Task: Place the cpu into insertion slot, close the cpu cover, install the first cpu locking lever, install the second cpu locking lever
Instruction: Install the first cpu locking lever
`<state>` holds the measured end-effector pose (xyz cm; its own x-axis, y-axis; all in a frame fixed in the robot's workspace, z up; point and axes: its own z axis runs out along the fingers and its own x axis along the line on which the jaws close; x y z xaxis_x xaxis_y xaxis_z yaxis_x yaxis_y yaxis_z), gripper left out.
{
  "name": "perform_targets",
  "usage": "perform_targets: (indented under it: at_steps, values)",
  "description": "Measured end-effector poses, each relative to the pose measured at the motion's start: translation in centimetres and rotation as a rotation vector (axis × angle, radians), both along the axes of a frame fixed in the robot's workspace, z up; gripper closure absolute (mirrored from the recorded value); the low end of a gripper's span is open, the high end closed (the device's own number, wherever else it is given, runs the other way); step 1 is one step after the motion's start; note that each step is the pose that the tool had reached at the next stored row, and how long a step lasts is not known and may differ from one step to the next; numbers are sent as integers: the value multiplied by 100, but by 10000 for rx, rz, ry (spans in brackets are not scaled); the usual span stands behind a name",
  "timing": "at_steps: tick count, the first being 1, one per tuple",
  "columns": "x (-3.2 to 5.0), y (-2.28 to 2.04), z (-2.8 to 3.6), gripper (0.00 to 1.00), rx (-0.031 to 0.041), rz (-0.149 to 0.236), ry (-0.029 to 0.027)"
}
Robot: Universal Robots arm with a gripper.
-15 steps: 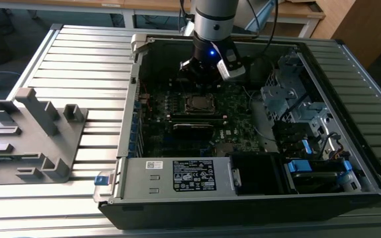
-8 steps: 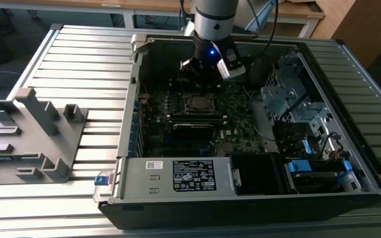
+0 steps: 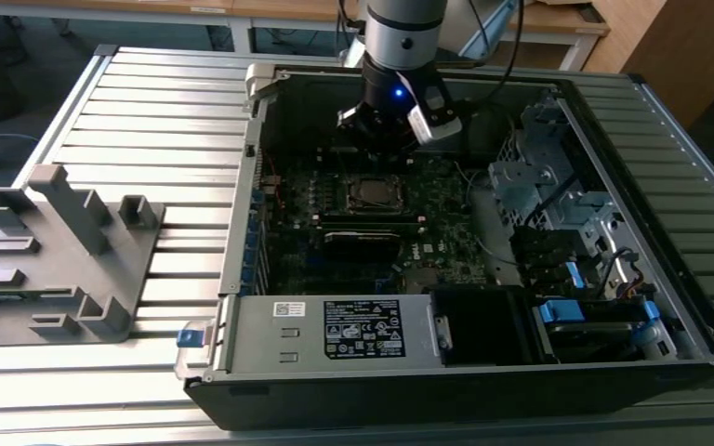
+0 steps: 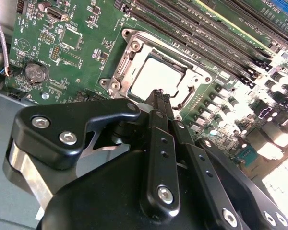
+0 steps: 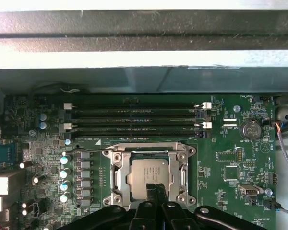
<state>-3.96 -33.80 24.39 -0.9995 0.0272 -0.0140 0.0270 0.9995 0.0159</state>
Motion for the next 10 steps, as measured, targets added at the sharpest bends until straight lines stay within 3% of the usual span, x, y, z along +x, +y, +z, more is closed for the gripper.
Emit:
perform_targets:
  at_steps: [1, 10]
  values:
    - [0, 0, 39, 89, 0, 0, 0]
    - [-5, 0, 41, 89, 0, 1, 0]
